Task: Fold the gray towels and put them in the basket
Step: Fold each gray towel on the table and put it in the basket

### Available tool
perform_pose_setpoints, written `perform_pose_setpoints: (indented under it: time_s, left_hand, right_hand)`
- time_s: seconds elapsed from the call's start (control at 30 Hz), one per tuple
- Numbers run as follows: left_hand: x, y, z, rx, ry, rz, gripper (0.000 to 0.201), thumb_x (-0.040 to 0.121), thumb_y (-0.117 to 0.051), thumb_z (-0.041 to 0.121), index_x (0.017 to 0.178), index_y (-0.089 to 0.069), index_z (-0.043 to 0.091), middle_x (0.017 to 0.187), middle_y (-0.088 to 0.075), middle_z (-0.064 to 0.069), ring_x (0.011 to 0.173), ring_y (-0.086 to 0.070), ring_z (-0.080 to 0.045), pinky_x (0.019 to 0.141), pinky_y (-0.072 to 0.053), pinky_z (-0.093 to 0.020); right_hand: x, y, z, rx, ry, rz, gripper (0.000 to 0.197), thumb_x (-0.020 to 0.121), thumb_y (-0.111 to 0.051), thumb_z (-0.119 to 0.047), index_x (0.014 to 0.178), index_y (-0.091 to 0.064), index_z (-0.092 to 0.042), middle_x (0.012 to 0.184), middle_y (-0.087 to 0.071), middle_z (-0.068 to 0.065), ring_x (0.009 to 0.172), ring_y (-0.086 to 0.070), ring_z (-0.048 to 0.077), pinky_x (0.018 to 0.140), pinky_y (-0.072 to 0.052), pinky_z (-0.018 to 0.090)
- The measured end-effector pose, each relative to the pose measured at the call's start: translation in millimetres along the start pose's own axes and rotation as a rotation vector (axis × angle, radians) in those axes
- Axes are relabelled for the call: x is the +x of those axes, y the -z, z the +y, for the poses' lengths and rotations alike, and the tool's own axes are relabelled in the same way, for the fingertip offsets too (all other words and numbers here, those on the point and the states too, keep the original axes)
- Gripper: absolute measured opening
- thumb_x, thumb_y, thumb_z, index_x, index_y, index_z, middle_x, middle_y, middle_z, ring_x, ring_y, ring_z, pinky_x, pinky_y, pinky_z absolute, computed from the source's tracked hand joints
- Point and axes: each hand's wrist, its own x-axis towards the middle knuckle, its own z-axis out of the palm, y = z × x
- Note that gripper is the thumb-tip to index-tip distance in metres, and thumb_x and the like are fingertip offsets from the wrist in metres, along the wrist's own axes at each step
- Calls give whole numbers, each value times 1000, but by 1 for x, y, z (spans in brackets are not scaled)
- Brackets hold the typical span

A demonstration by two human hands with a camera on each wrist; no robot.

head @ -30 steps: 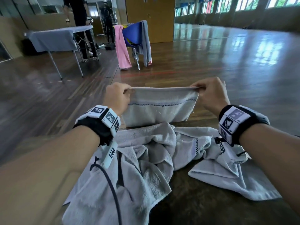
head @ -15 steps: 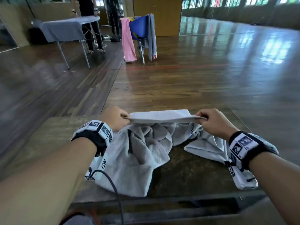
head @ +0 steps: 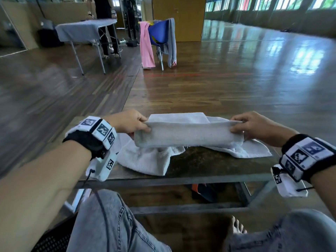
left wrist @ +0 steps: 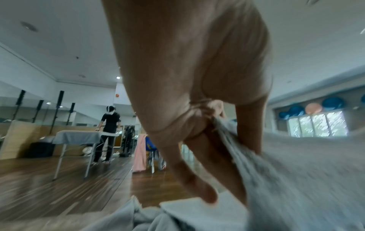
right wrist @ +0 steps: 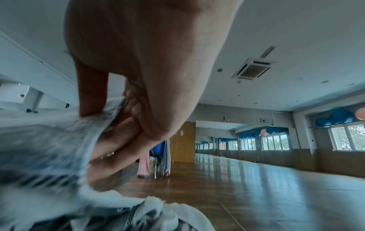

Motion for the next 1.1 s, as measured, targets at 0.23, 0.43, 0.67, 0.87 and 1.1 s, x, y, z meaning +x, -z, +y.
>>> perform_pose_setpoints:
  time_s: [0.23, 0.43, 0.67, 0.87, 1.1]
  left_hand:
    - [-39, 8, 11, -94, 22, -340, 29, 92, -68, 14, 115, -69, -2, 114, -72, -19, 106, -69, -31, 94, -57, -41]
    - [2, 10, -6, -137, -9, -191, 24, 89, -73, 19, 107, -73, 5, 100, -76, -7, 92, -74, -21, 81, -60, -33]
    - [133, 15, -33, -20, 82, 319, 22, 87, -76, 26, 70, -70, 13, 57, -61, 0, 53, -53, -14, 55, -40, -26]
    - [241, 6, -60, 135, 128, 484, 30, 89, -71, 25, 70, -67, 3, 63, -60, -9, 62, -57, -24, 55, -44, -33]
    - [300, -29, -94, 337, 185, 271, 29, 87, -75, 28, 62, -68, 15, 53, -54, -3, 55, -48, -19, 48, -33, -25]
  right_hand:
    - [-22, 26, -21, 179, -223, -548, 28, 89, -68, -26, 107, -74, -6, 87, -72, 19, 60, -71, 26, 54, -60, 31]
    - [12, 14, -3, 37, -169, -345, 18, 99, -62, -30, 100, -76, -19, 90, -75, 14, 72, -72, 31, 55, -58, 31]
    - [144, -16, 44, -102, -50, 134, 11, 96, -67, -20, 86, -69, -14, 64, -62, 5, 56, -53, 15, 58, -41, 29]
    - [268, -29, 67, -340, -35, 326, 11, 94, -59, -17, 83, -61, -17, 79, -64, 18, 75, -62, 30, 53, -45, 27]
    - [318, -64, 115, -550, -127, 150, 31, 87, -63, -9, 60, -60, -22, 81, -67, 13, 93, -54, 27, 80, -43, 27]
